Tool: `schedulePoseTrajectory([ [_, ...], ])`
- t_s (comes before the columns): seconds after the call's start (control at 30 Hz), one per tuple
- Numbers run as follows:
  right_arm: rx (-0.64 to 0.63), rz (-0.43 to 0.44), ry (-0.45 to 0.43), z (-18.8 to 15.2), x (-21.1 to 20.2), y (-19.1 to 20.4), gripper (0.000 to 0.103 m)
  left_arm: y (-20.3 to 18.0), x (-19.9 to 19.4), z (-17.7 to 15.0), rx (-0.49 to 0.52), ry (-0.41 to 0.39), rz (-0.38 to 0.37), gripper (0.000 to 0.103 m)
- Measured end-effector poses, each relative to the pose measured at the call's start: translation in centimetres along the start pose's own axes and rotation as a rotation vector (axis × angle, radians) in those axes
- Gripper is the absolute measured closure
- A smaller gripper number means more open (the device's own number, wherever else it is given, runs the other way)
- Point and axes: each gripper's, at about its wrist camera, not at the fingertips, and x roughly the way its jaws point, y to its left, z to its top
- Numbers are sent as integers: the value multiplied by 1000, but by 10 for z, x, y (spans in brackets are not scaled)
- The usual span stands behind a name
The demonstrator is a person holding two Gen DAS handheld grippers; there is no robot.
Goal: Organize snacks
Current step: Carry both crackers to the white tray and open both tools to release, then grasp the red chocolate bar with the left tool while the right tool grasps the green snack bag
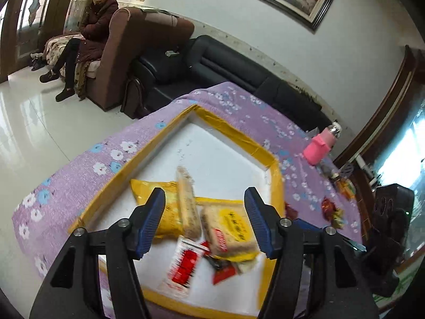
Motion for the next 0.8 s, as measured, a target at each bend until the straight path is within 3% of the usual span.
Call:
schedulePoseTrajectory([
  [0.13,78,-96,-79,-10,-41,-54,32,-24,-19,-6,25,-39,-72,40],
  [0.2,146,-157,-83,-13,-52,-88,31,-37,-25,-9,48,-60,-89,27],
  [0.27,240,-211,-87,-24,-65,-130,32,-51,-24,-12,84,-62,-102,27],
  [0.33,309,-270,-98,-35,-77,-163,37,-66,-17,-17,131,-20,-130,27],
  [0.6,567,-435,-239,-63,-155,-284,35,-109,10,-44,269,96,-204,27],
  [0.8,596,-450,-187,-58,-147,-327,31,-132,36,-63,314,190,-207,27],
])
